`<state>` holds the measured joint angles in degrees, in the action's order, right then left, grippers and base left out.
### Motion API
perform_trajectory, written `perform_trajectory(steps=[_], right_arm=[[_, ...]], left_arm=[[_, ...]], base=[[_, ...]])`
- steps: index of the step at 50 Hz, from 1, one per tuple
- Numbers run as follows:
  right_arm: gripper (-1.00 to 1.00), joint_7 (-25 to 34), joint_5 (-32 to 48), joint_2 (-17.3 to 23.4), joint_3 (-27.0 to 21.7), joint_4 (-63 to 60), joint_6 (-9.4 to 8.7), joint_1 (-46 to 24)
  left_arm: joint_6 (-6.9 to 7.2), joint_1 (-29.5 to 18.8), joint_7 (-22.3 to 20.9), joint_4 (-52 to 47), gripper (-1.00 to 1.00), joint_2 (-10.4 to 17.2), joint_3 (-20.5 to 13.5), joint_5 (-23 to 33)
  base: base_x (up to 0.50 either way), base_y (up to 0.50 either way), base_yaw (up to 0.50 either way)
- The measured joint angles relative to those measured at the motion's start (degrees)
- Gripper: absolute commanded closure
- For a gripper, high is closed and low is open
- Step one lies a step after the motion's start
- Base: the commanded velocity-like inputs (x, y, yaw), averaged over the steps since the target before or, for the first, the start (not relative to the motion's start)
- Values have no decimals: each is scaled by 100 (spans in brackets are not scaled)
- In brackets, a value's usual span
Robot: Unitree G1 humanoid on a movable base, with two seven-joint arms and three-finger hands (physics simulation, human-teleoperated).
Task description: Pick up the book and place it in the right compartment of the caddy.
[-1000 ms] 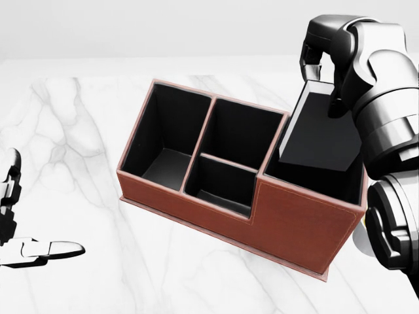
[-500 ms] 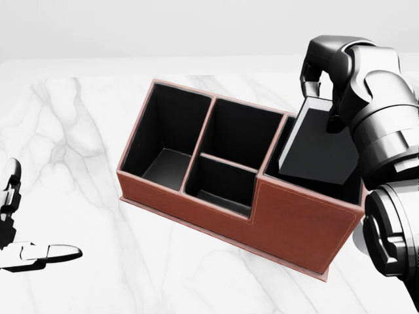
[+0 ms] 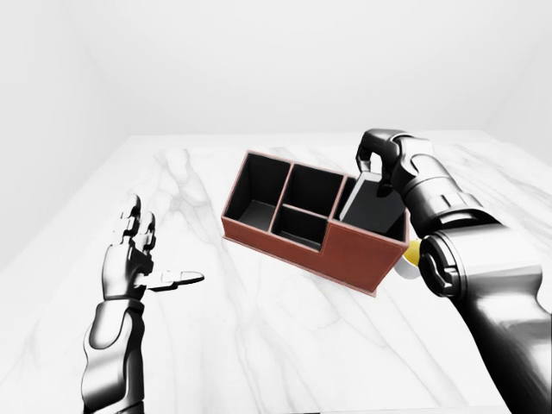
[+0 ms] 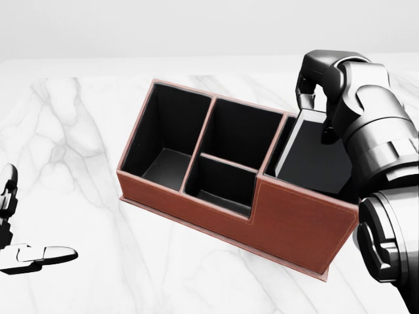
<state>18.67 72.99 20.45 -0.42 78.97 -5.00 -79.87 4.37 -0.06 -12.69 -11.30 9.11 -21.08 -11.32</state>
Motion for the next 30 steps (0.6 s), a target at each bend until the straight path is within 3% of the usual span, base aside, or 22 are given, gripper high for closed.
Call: perform_trajectory(steps=[30], right_arm=[[100, -284, 225, -23, -78, 66, 0, 256]], left_arm=[[-170, -8, 10, 299, -100, 44, -22, 6]], base=[[0, 0, 0]])
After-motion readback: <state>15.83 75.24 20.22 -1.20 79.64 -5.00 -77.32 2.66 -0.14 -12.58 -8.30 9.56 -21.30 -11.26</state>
